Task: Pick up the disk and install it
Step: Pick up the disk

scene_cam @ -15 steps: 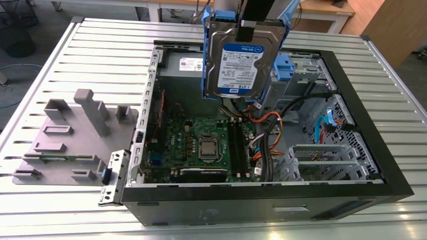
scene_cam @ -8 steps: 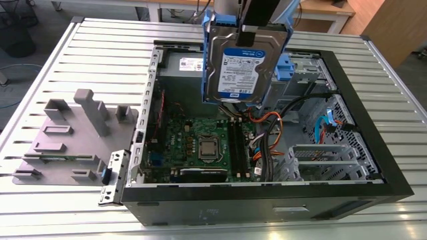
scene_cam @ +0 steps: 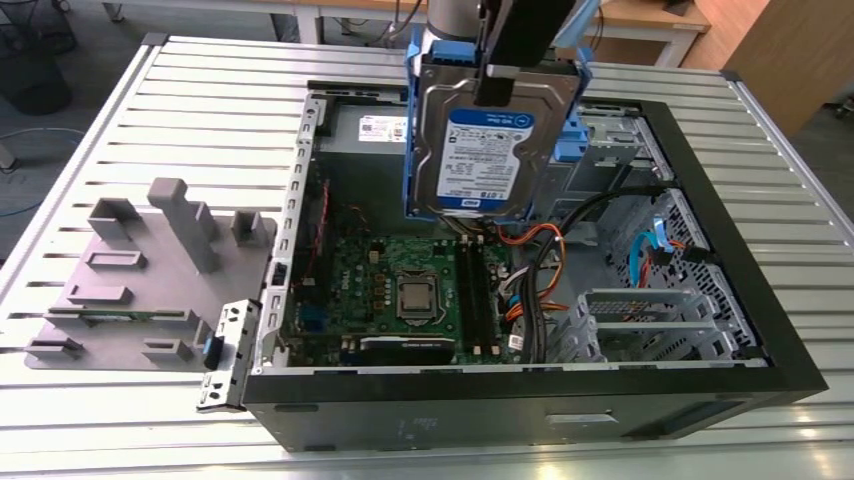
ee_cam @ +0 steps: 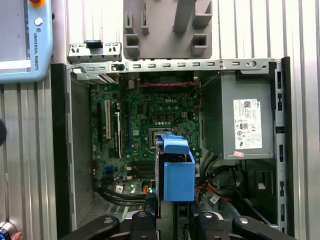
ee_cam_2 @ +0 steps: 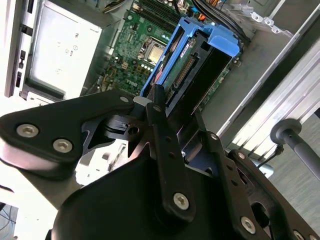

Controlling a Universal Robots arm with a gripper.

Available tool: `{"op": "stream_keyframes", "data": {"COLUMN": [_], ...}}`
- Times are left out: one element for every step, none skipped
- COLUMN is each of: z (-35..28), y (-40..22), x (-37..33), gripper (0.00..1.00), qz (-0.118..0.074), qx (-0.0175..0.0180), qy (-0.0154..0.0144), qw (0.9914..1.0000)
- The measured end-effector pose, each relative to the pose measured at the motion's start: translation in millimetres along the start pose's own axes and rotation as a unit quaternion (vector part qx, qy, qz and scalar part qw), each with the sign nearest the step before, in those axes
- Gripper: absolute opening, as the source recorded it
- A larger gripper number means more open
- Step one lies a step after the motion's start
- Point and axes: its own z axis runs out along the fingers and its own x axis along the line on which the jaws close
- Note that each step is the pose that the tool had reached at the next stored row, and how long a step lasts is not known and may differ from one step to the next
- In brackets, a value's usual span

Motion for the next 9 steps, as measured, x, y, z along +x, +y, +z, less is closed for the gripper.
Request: {"op": "stream_keyframes", "data": {"z": [0.0, 0.0, 0.0, 0.1, 0.1, 0.1, 0.1, 0.1, 0.1], "y": [-0.1, -0.2, -0.2, -0.4, -0.5, -0.6, -0.7, -0.8, -0.9], "x": [1.6, 3.3, 5.1, 6.8, 8.7, 10.5, 12.3, 14.3, 16.3], "gripper": [0.35, 0.35, 0.35, 0.35, 0.35, 0.35, 0.35, 0.35, 0.35], "qz": [0.0, 0.0, 0.0, 0.0, 0.0, 0.0, 0.0, 0.0, 0.0], "qx": [0.0, 0.0, 0.0, 0.0, 0.0, 0.0, 0.0, 0.0, 0.0], "qy": [0.0, 0.0001, 0.0002, 0.0002, 0.0002, 0.0003, 0.0003, 0.0004, 0.0004], "qw": [1.0, 1.0, 1.0, 1.0, 1.0, 1.0, 1.0, 1.0, 1.0]}}
